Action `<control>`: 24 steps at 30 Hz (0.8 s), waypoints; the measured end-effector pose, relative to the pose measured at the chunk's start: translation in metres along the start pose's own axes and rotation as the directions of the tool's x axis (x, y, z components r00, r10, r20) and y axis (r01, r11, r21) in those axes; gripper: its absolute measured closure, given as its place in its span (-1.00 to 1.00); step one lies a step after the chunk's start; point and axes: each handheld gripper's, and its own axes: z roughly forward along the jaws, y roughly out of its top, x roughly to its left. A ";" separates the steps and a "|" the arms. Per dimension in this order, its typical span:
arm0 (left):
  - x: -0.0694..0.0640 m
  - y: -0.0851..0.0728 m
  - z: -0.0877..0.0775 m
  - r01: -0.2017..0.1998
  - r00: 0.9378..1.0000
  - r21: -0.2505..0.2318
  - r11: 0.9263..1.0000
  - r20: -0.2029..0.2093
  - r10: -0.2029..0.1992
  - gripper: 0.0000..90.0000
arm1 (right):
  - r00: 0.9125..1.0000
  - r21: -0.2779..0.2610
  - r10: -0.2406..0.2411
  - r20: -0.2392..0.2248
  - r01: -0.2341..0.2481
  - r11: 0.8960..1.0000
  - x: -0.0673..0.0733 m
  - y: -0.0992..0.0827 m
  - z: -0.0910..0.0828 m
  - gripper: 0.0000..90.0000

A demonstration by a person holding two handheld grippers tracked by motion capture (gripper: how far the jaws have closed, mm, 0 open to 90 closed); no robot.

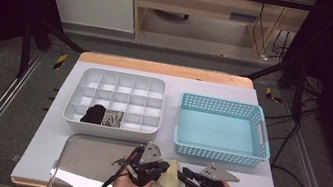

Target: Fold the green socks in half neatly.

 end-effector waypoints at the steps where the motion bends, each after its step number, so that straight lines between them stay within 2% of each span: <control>1: 0.000 -0.001 0.002 0.001 1.000 0.012 1.000 -0.005 -0.001 0.94 | 1.000 0.009 0.002 0.004 -0.002 1.000 0.000 -0.003 0.001 0.51; 4: 0.004 -0.006 0.010 0.014 1.000 0.054 0.998 -0.020 -0.013 0.96 | 1.000 0.037 0.011 0.004 -0.011 0.999 -0.001 -0.009 0.004 0.48; 8: 0.007 -0.009 0.012 0.021 1.000 0.061 0.998 -0.020 -0.020 0.97 | 1.000 0.075 0.020 0.003 -0.020 0.997 -0.001 -0.014 0.011 0.51; 10: 0.006 -0.009 0.012 0.014 1.000 0.064 0.998 -0.024 -0.013 0.97 | 1.000 0.068 0.021 0.004 -0.022 0.997 0.001 -0.015 0.012 0.58; 12: 0.006 -0.009 0.013 0.013 1.000 0.065 0.998 -0.028 -0.011 0.97 | 0.999 0.068 0.036 -0.009 -0.035 0.997 0.001 -0.016 0.013 0.73; 14: 0.005 -0.009 0.014 0.014 1.000 0.065 0.998 -0.025 -0.013 0.97 | 1.000 0.060 0.029 -0.013 -0.028 0.998 0.002 -0.016 0.012 0.89; 17: 0.004 -0.007 0.016 0.018 1.000 0.061 0.998 -0.019 -0.017 0.96 | 0.999 0.063 0.039 -0.012 -0.038 0.997 0.000 -0.014 0.010 0.92; 21: -0.002 -0.003 0.024 0.012 1.000 0.043 0.999 0.012 -0.012 0.93 | 0.998 0.034 0.035 0.044 -0.036 0.999 -0.008 -0.008 -0.002 0.92; 24: -0.008 0.001 0.033 -0.005 1.000 0.053 0.999 0.009 0.004 0.90 | 0.995 0.049 0.005 0.103 -0.010 0.999 -0.013 -0.006 -0.009 0.90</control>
